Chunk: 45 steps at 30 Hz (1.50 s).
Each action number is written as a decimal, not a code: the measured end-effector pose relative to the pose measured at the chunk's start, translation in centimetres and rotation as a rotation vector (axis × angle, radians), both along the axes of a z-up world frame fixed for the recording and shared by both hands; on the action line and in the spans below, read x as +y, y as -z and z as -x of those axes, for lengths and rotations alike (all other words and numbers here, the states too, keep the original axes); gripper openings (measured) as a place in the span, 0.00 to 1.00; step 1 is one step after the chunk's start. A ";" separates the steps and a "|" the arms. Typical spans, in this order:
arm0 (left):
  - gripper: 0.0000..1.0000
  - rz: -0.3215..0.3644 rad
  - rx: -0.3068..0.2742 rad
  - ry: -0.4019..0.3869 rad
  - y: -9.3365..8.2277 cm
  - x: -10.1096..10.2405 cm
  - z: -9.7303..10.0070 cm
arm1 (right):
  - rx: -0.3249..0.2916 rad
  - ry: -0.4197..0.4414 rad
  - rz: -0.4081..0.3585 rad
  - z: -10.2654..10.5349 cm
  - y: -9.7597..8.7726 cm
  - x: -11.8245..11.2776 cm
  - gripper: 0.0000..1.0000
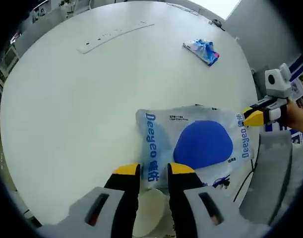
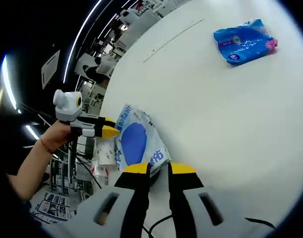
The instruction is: Arrange the tabletop items into an orderly group along one side of the table until the central work area is clear of visible clutter.
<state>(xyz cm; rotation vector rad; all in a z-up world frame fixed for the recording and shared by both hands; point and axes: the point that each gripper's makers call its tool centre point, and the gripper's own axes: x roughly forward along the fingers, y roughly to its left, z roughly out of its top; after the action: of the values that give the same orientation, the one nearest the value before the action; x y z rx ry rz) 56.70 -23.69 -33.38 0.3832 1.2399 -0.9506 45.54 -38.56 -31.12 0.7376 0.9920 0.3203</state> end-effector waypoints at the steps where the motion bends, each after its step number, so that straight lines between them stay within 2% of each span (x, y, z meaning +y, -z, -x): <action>1: 0.18 -0.002 0.005 0.002 0.1 0.0 0.1 | 0.002 0.001 -0.002 0.0 0.0 0.0 0.09; 8: 0.10 -0.003 0.002 0.005 0.5 0.2 -0.1 | 0.012 0.032 -0.023 -0.1 0.3 -0.2 0.06; 18: 0.05 0.000 0.006 0.018 0.7 -0.1 0.1 | 0.044 0.069 -0.066 -0.3 0.7 -0.2 0.05; 23: 0.01 0.007 0.006 0.014 0.6 -0.1 0.1 | 0.041 0.071 -0.072 -0.5 0.4 -0.1 0.02; 37: 0.00 0.035 -0.023 0.016 -0.4 -0.3 -0.1 | 0.004 0.089 -0.111 -1.5 -1.7 -0.4 0.00; 45: 0.00 0.082 -0.056 -0.006 -1.9 -1.1 -0.7 | -0.046 0.076 -0.085 -2.5 -3.2 -1.5 0.00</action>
<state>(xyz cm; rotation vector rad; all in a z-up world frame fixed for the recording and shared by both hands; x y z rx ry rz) 57.40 -24.75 -31.49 0.3388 1.1473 -0.9759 48.02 -40.05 -27.94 0.8390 0.9091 0.3136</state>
